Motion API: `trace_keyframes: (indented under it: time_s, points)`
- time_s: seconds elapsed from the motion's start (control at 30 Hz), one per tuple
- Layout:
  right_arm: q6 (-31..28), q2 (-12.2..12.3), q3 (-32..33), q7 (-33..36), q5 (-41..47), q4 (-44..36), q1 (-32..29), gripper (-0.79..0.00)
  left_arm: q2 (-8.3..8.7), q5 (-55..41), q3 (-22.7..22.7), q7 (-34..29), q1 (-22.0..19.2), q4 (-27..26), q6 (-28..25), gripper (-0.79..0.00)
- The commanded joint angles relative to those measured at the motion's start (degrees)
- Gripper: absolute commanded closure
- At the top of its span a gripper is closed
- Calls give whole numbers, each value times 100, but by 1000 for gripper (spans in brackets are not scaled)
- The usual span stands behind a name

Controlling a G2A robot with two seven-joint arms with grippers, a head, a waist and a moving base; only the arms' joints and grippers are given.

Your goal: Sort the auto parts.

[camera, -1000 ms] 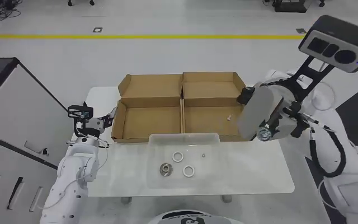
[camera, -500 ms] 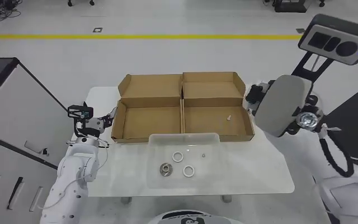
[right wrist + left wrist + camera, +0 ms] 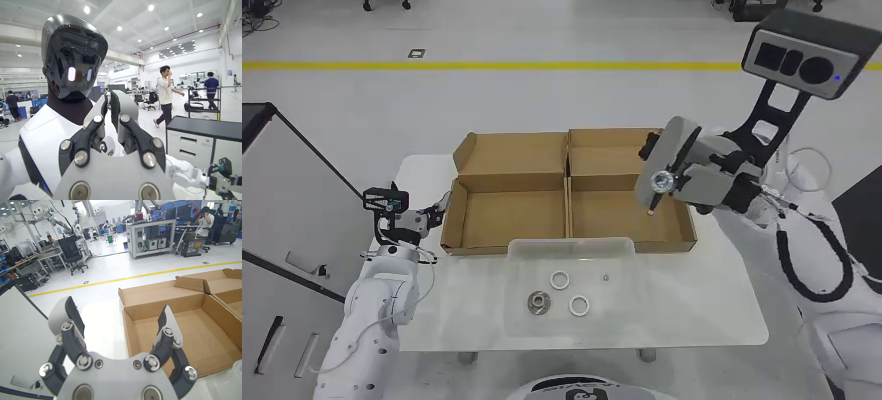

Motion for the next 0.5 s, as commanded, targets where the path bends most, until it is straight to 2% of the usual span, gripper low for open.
trace_keyframes:
  time_s: [0.0,0.3,0.47]
  points:
    - [-2,-26,12,-45,39,-35,-45,0,0,0,0,0,0,0,0,-785]
    - [-430,-178,-30,-106,859,-96,-227,0,0,0,0,0,0,0,0,-785]
    - [-480,-244,16,2,1079,-63,-294,0,0,0,0,0,0,0,0,-785]
